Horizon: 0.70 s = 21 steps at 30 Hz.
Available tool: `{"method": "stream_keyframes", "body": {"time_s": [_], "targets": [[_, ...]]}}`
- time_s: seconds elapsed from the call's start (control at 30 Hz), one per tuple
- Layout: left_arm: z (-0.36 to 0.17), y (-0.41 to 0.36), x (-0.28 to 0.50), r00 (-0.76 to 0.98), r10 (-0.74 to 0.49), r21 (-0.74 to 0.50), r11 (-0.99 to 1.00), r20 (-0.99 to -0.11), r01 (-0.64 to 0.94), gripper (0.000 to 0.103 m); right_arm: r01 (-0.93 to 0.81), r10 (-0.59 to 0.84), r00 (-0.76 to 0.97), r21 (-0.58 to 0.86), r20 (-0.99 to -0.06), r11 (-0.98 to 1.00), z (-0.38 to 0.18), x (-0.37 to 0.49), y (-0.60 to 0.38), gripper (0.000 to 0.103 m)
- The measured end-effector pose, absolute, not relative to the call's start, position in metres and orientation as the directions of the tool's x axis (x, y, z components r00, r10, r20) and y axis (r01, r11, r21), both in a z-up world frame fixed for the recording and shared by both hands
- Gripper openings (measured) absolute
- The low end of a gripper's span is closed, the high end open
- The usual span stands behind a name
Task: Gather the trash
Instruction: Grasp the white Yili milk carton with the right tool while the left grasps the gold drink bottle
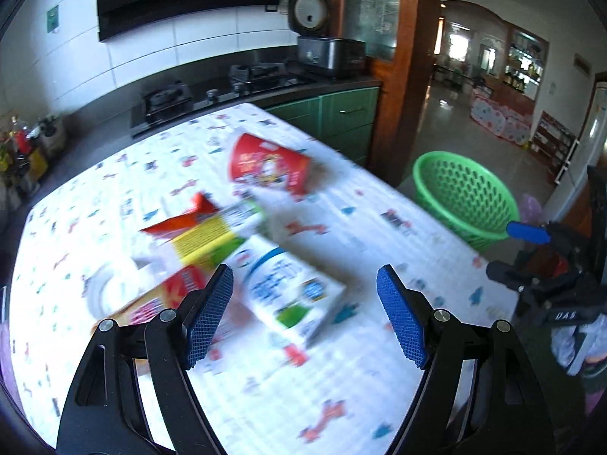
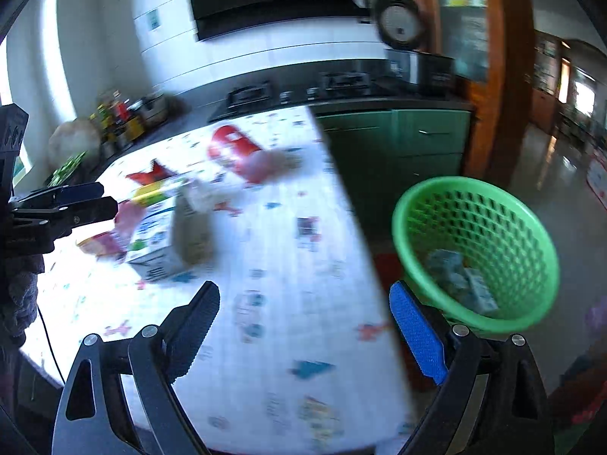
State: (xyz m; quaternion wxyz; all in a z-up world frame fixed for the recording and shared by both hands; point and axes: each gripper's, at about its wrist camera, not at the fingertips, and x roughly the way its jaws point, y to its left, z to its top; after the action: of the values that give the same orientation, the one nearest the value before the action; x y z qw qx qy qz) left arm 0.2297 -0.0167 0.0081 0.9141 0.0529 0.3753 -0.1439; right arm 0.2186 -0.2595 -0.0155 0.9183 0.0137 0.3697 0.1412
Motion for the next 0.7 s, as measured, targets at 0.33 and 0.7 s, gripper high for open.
{"method": "stream_keyframes", "body": {"time_s": [0.33,0.7], "targets": [[0.005,0.066,0.216,0.699,-0.136,0.039,0.973,-0.702,0.228,0.077,-0.412,0.372,0.604,0.123,-0.704,0.903,-0.023,0.236,-0.162,0.088],[-0.001,0.099,0.21,0.684,-0.117,0.083,0.964,-0.72,0.252,0.077,-0.506,0.397,0.529,0.096,-0.75,0.857,-0.038,0.271,-0.09,0.088]]}}
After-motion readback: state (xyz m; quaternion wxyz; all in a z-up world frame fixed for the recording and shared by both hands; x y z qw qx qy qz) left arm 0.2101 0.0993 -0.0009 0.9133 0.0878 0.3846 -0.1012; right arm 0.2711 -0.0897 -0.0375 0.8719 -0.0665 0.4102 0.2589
